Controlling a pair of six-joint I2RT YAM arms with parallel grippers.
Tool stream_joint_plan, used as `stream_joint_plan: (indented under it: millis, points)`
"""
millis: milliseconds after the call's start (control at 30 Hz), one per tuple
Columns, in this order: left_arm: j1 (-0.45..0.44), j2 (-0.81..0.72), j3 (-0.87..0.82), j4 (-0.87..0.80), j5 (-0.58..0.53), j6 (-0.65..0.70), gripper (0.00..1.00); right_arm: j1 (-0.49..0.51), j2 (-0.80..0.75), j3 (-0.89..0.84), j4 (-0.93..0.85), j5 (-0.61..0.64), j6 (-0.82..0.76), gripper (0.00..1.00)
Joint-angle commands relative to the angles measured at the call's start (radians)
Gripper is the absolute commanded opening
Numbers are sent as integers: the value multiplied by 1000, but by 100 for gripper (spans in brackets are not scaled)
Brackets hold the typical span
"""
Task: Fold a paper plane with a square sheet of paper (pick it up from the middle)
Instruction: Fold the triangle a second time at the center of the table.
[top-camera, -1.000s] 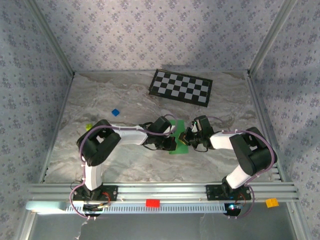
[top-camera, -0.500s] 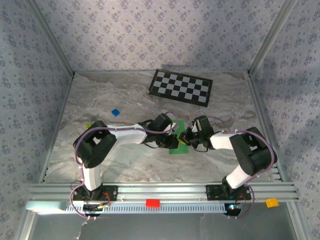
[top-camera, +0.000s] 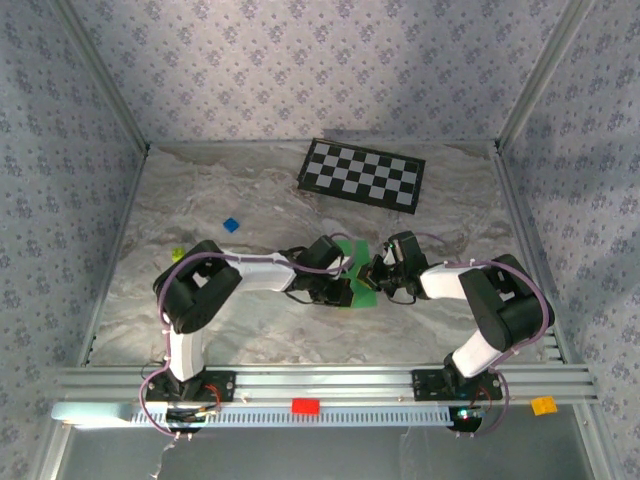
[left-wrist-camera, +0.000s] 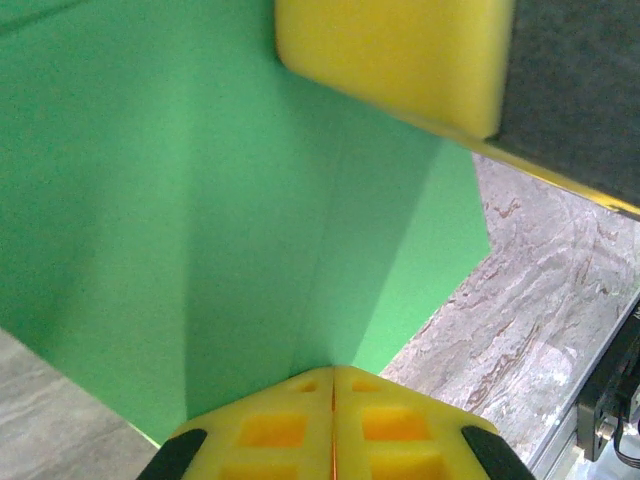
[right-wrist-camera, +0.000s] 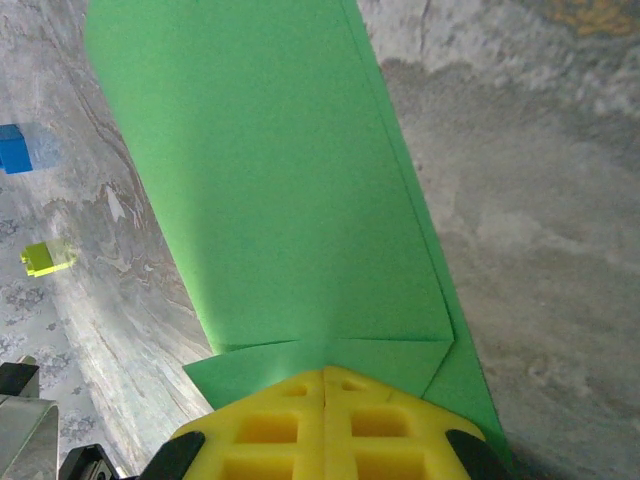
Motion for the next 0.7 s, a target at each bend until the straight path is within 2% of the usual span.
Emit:
stream_joint_plan:
  millis: [0,433,667]
  points:
    - [-4,-16,-43,-17,-15,2,7,-12,43,-45,-137,83,-26,0]
    - [-3,-82,-111,5,-34,-21,8,-20,47,-49,-142,85,-35,0]
    - [-2,-118,-188,94,-4,-92,8,-24,46,-47,-141,81,-38,0]
